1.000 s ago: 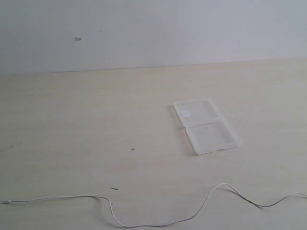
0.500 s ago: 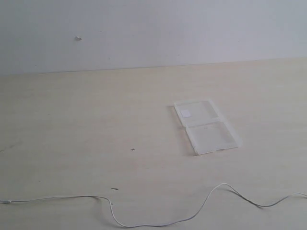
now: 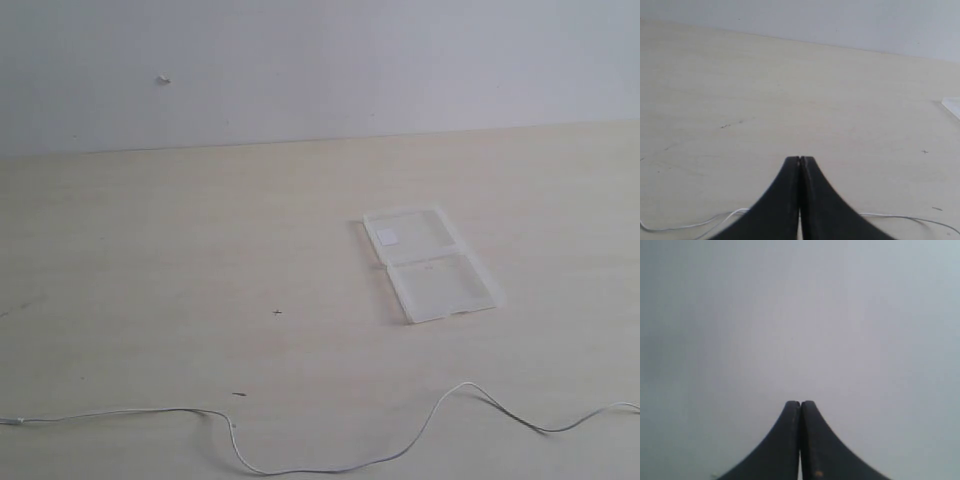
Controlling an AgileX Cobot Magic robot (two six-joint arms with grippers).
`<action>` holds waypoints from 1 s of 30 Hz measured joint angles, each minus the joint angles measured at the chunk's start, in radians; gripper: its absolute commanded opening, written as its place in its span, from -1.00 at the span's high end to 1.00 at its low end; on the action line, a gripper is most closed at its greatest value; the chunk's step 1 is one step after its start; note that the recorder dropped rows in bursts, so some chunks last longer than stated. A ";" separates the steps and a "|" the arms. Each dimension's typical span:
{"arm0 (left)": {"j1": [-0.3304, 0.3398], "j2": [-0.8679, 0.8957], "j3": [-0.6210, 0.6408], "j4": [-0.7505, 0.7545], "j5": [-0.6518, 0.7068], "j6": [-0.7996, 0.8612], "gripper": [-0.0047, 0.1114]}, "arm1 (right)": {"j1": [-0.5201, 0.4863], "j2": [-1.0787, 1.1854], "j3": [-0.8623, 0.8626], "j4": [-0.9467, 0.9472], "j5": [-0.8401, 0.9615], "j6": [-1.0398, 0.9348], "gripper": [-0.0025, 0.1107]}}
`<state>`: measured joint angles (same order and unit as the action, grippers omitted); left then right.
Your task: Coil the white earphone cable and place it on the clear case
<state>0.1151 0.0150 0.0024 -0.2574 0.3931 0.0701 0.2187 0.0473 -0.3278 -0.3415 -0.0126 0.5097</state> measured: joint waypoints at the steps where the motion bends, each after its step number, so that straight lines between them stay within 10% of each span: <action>1: 0.000 0.000 0.000 0.000 0.000 0.000 0.92 | 0.000 0.024 -0.053 -0.011 0.060 -0.016 0.96; 12: 0.000 0.000 0.000 0.000 0.000 0.000 0.92 | 0.000 0.279 -0.402 0.012 0.555 -0.246 0.96; 22: 0.000 0.000 0.000 -0.002 0.000 0.000 0.92 | 0.000 0.633 -0.474 0.996 0.728 -1.210 0.32; 30: 0.000 0.000 0.000 -0.002 0.000 0.000 0.92 | 0.065 0.960 -0.474 1.320 0.905 -1.515 0.28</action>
<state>0.1151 0.0150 0.0024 -0.2593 0.3931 0.0701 0.2833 1.0078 -0.8022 0.9786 0.8925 -1.0050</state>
